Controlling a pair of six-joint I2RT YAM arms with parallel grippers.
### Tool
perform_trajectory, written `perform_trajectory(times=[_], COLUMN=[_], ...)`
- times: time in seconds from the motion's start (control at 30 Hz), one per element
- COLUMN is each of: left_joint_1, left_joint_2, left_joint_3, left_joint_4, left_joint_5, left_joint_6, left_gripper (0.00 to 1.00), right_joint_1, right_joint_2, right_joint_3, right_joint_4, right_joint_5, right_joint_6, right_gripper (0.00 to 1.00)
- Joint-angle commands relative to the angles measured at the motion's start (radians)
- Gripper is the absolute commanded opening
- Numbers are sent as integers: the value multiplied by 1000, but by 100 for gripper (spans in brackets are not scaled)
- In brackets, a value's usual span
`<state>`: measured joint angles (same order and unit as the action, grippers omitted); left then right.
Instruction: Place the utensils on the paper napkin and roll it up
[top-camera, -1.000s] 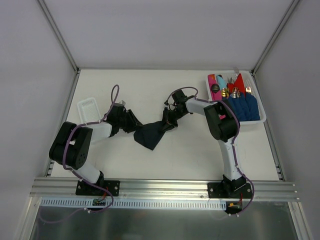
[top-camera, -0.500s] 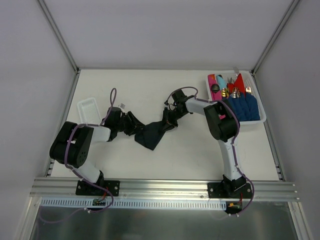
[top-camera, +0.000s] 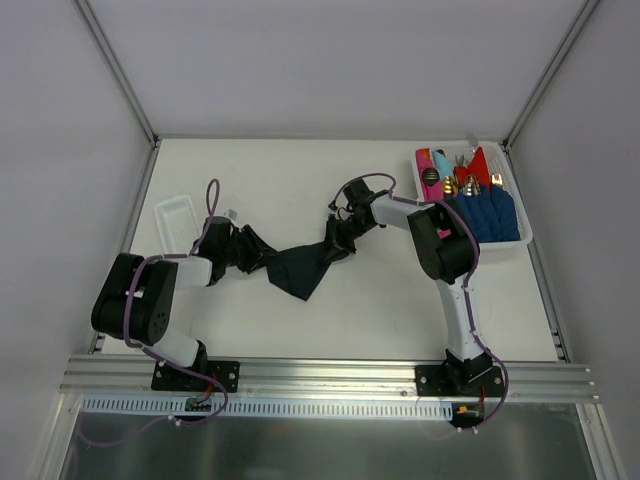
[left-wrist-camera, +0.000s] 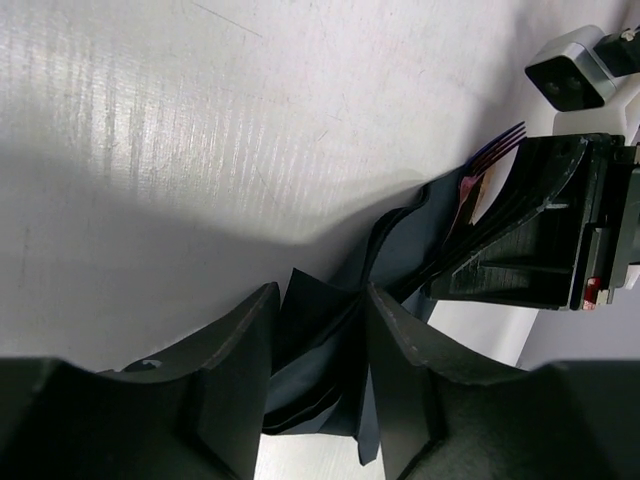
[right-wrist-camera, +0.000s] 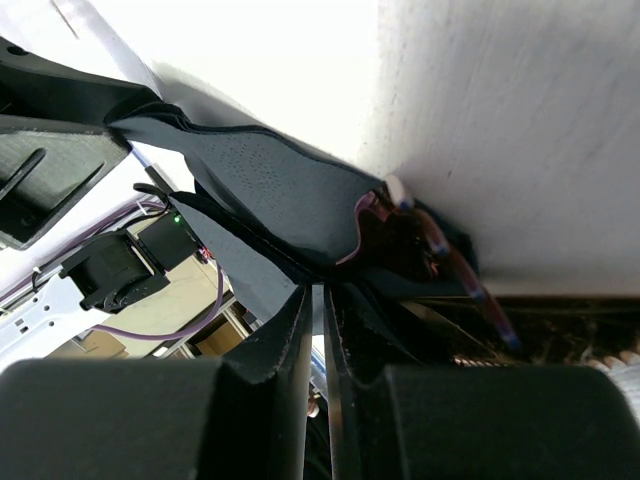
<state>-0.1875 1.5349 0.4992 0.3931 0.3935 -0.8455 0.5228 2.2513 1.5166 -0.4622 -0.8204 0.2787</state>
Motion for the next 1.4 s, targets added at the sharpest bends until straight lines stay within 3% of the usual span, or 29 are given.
perform_trajectory(times=[0.0, 0.4, 0.67, 0.93, 0.97, 1.0, 1.13, 1.37], left_joint_1=[11, 11, 11, 10, 8, 8, 8, 10], left_joint_2=[56, -107, -113, -102, -102, -105, -122, -183], left_joint_3=[-39, -53, -13, 2, 2, -2, -60, -229], left_joint_4=[-59, -72, -76, -43, -51, -57, -69, 4], left_joint_5=[-15, -61, 16, 71, 62, 55, 7, -24], left_joint_6=[36, 48, 57, 28, 22, 13, -53, -148], left_gripper=[40, 12, 0, 0, 2, 12, 26, 38], right_joint_1=[3, 3, 6, 8, 8, 9, 9, 11], right_joint_2=[27, 27, 27, 27, 27, 27, 28, 30], right_joint_3=[13, 13, 14, 17, 17, 17, 19, 21], right_joint_4=[-35, -41, -44, -49, -47, -47, -50, -53], right_joint_5=[110, 118, 119, 124, 125, 125, 125, 127], right_joint_6=[-44, -49, -52, -53, -52, -55, -52, -50], right_gripper=[13, 12, 12, 12, 12, 12, 12, 12])
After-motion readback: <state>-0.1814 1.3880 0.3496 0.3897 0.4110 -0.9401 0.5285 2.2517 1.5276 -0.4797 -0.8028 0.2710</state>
